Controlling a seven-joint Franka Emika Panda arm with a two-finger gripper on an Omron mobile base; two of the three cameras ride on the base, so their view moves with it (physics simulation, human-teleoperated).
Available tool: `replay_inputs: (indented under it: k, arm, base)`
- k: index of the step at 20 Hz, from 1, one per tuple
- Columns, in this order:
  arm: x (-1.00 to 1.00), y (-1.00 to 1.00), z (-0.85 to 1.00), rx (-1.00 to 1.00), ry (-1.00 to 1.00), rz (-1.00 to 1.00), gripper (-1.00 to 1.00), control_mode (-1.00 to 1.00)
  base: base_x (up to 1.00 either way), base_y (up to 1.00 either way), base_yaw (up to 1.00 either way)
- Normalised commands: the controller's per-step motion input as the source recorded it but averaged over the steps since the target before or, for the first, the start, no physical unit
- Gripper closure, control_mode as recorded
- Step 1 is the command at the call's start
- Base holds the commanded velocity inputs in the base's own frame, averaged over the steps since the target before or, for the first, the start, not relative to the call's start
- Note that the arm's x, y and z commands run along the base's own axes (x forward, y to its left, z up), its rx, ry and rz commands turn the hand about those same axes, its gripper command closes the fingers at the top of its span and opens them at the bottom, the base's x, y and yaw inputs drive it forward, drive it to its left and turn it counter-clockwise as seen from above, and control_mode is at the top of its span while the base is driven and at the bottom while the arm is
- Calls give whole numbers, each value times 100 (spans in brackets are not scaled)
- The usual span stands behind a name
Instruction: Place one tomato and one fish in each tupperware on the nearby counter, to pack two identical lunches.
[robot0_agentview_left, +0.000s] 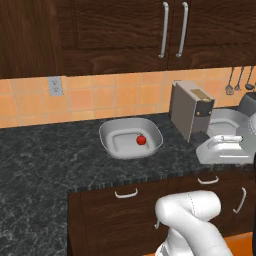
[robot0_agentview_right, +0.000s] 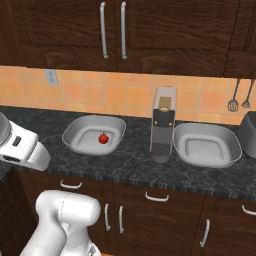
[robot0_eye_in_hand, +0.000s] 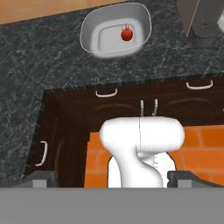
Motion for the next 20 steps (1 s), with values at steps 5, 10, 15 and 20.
replay_inputs:
  k: [5,10,15,20]
  arm:
    - [-54,-16,52,9,0,-9,-100,100]
    - [0,0,0,0,0,0,-100,100]
    - [0,0,0,0,0,0,-100,100]
    - [0,0,0,0,0,0,-100,100]
  base:
    - [-8,-3,0]
    - [-13,-3,1]
    - [-52,-17,1]
    - [-3,-83,-1]
